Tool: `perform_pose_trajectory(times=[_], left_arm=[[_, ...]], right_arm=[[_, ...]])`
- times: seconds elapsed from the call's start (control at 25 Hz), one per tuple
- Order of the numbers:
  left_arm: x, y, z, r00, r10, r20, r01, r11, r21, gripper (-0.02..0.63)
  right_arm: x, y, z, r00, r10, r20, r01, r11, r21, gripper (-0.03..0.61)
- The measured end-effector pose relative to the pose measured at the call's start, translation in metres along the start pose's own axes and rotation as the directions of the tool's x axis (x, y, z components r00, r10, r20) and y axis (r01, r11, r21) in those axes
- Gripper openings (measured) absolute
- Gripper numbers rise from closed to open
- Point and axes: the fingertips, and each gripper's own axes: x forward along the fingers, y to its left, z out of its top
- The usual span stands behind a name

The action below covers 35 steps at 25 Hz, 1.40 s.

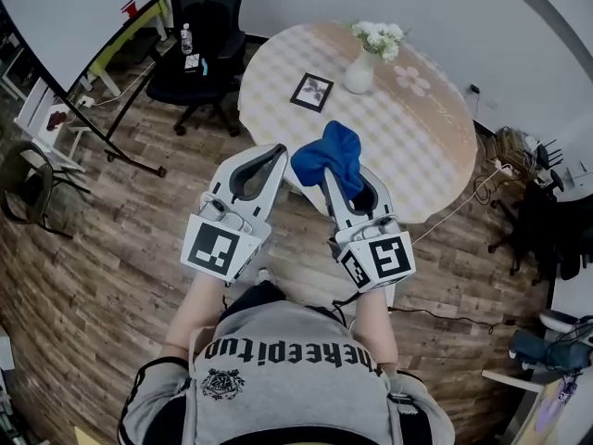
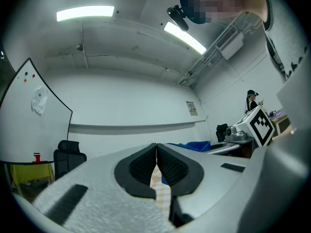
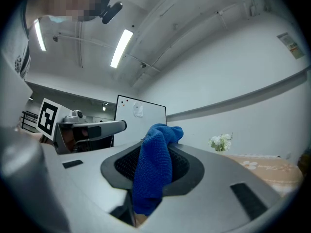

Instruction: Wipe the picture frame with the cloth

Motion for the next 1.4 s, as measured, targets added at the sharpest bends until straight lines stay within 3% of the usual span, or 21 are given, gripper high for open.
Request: perform_pose_trajectory(times=[0.36,0.76,1.4], left_arm=[[0.006,0.037,-0.01,0.997,-0.058,0.041,0.057,0.998,0.029,0.018],[0.03,0.064,-0.026,0.999,-0.038,0.004,0.038,0.999,-0.033,0.018],[0.143,0.125,-0.047,1.0,0.014,0.0,-0.014,1.0,-0.027,0.018]], right_arm=[[0.031,0.001,-0.005,0.998,-0.063,-0.002,0.063,0.998,0.008,0.098],[0.064,-0.022,-0.011,0.998,-0.064,-0.018,0.064,0.998,0.011,0.098],[0.163,-0.112,-0.017,1.0,0.007,-0.017,-0.007,1.0,0.013,0.098]])
